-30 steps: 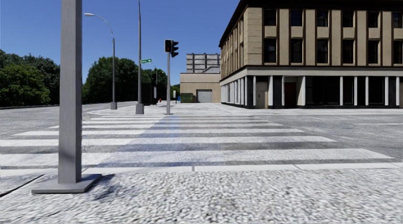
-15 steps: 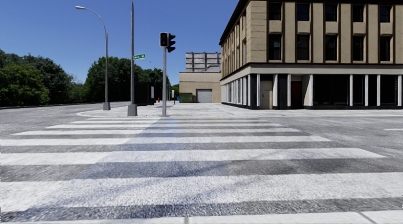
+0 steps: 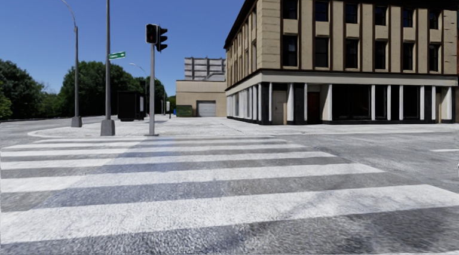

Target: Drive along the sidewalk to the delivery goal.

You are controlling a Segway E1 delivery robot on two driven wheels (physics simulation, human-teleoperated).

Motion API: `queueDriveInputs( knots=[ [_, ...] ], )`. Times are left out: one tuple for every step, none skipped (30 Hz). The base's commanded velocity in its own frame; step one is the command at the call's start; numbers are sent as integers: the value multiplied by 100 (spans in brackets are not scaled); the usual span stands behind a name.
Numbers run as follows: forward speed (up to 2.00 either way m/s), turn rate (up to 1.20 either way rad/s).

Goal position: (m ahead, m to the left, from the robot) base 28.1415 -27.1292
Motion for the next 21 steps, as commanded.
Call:
queueDriveInputs(
  knots=[
    [162, -38],
    [161, -37],
    [158, -21],
    [151, -1],
    [141, 0],
    [131, 0],
    [131, 0],
    [122, 0],
    [117, 0],
    [113, 0],
    [113, 0],
    [112, 0],
    [111, 0],
    [111, 0],
    [111, 0],
    [111, 0],
    [110, 0],
    [110, 0],
    [110, 0],
    [110, 0],
    [110, 0]
  ],
)
